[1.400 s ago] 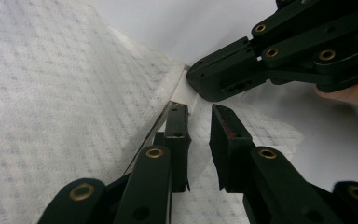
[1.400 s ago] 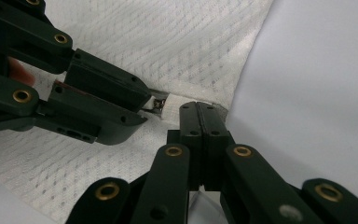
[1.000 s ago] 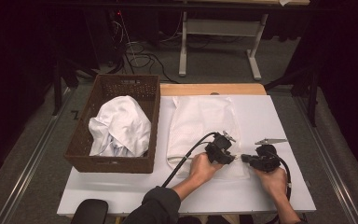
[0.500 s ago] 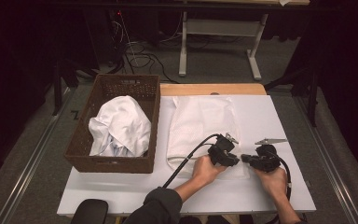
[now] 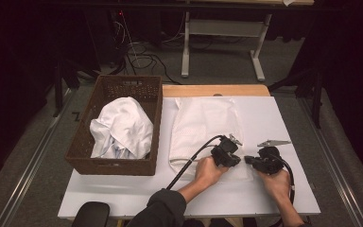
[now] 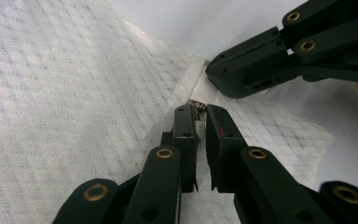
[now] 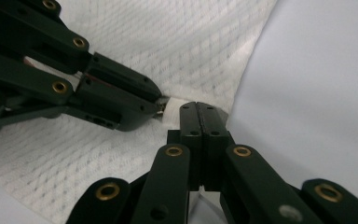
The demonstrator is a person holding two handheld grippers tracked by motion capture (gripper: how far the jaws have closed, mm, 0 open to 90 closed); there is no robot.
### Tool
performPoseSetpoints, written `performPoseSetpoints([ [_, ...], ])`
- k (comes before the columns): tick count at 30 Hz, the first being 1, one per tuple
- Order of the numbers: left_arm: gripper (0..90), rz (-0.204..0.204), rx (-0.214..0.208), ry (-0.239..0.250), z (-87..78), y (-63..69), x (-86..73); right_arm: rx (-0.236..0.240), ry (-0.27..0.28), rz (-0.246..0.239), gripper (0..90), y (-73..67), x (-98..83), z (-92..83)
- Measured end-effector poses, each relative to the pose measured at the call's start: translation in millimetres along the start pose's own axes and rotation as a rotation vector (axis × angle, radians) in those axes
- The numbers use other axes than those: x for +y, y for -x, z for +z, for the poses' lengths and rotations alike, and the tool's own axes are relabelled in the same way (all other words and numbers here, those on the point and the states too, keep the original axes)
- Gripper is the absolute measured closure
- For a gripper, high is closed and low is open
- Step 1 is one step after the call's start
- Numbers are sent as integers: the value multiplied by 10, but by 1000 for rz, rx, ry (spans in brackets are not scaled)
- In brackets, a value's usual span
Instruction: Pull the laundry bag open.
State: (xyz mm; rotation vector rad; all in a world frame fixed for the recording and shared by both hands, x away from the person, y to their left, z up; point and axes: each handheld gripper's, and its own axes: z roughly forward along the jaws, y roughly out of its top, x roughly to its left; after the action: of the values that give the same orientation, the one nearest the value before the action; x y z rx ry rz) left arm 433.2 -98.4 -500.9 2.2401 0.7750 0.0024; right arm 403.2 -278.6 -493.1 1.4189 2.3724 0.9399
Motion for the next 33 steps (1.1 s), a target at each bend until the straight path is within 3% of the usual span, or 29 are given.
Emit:
performPoseSetpoints([
  [5, 832, 6, -4, 0, 1, -5, 4, -4, 26, -14, 900, -18, 28, 1],
  [17, 860, 17, -15, -19, -19, 2, 2, -27, -7, -25, 900, -42, 34, 69],
  [25, 860, 57, 4, -39, -110, 17, -12, -26, -11, -19, 900, -39, 34, 69],
  [33, 850, 39, 20, -37, -58, 2, -22, -30, -9, -16, 900, -45, 33, 69],
])
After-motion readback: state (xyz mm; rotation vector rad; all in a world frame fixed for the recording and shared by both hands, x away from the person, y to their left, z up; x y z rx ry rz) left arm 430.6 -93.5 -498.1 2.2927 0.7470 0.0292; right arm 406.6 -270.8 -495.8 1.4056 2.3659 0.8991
